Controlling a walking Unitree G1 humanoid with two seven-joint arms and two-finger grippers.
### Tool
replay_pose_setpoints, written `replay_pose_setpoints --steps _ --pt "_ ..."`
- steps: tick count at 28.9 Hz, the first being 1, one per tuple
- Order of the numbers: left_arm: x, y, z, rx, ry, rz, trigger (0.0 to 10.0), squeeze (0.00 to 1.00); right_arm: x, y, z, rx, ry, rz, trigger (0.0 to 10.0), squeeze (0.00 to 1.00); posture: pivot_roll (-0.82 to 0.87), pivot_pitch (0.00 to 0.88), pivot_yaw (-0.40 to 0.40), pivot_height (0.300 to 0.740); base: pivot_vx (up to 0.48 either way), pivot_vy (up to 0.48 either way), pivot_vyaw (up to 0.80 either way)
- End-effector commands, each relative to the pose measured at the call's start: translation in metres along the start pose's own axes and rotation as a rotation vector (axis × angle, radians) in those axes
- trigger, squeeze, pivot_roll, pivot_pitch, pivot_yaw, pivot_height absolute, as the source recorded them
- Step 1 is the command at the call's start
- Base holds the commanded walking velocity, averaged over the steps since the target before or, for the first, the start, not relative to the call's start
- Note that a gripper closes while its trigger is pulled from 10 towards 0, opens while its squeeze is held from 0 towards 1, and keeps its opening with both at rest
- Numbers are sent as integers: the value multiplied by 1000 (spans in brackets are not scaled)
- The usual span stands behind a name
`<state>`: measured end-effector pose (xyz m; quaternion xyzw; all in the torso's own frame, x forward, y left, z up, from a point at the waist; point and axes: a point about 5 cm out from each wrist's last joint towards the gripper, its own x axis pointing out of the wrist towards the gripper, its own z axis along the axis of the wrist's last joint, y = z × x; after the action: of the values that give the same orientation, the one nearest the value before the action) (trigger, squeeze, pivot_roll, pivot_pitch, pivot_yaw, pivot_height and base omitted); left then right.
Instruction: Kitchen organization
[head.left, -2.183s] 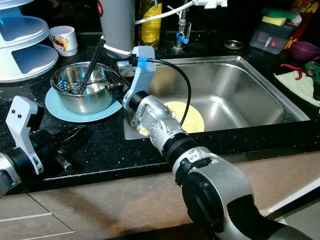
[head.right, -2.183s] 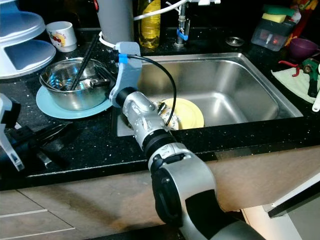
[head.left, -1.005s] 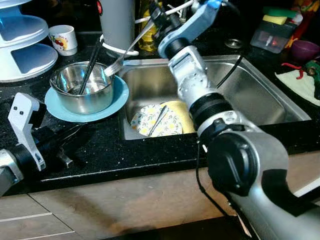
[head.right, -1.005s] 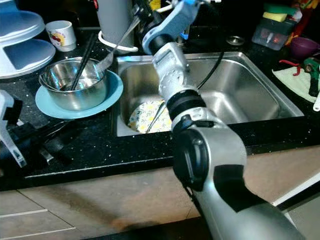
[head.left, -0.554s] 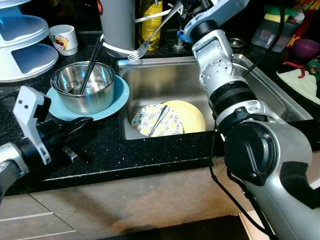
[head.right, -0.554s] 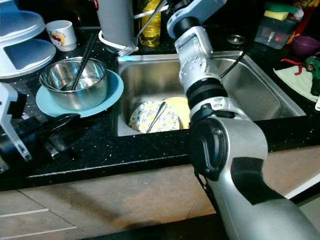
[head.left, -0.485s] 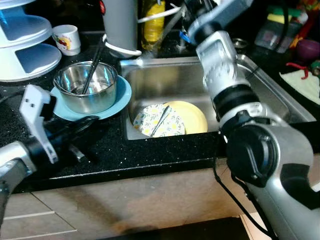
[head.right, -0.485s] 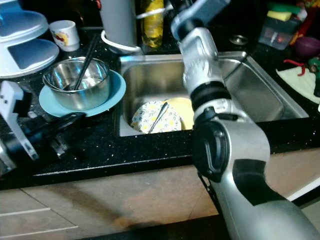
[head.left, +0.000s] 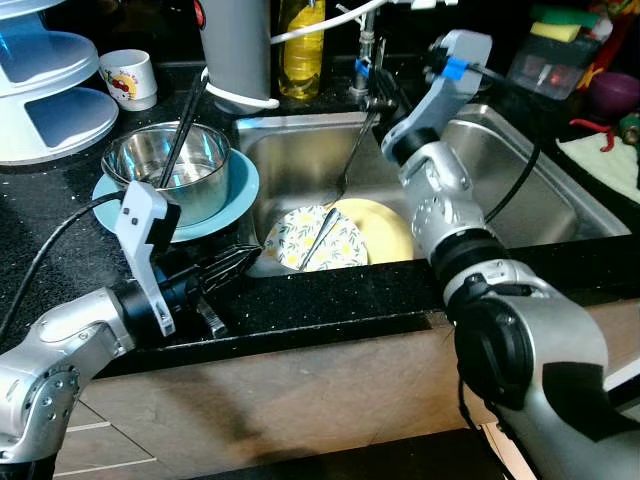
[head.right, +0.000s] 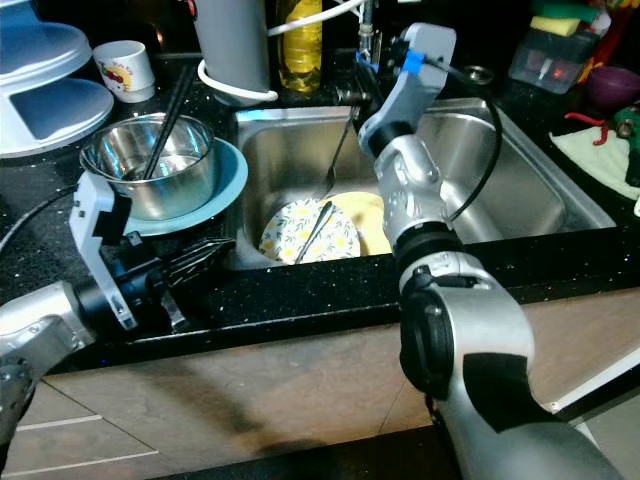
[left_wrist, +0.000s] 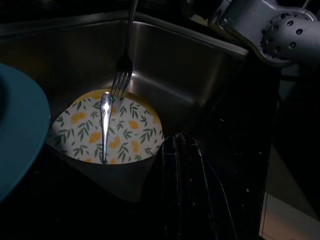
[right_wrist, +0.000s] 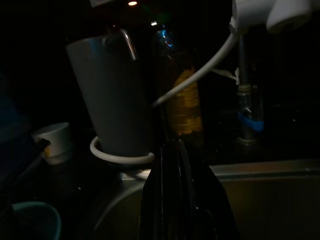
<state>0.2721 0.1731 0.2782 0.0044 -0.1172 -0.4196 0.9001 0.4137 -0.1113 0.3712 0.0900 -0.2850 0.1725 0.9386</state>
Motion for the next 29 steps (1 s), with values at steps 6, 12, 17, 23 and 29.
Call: replay_pose_setpoints --steps 6,12,17,23,29 --pt "1 -3 -2 7 19 -3 10000 0 -10 0 -21 -49 51 -16 0 0 118 264 17 740 0 0 0" --pt "13 -2 -13 43 73 23 10000 0 -30 8 -61 -28 169 -24 1804 0 119 250 14 740 0 0 0" --pt "18 -1 -16 63 94 18 10000 0 -34 10 -69 -10 191 -23 1961 0 119 249 17 740 0 0 0" --pt "29 4 -15 135 111 29 10000 0 -37 20 -79 15 234 17 7255 0 114 244 24 740 0 0 0" --pt "32 5 -14 148 109 32 10000 0 -41 21 -86 11 273 16 10000 118 112 250 25 740 0 0 0"
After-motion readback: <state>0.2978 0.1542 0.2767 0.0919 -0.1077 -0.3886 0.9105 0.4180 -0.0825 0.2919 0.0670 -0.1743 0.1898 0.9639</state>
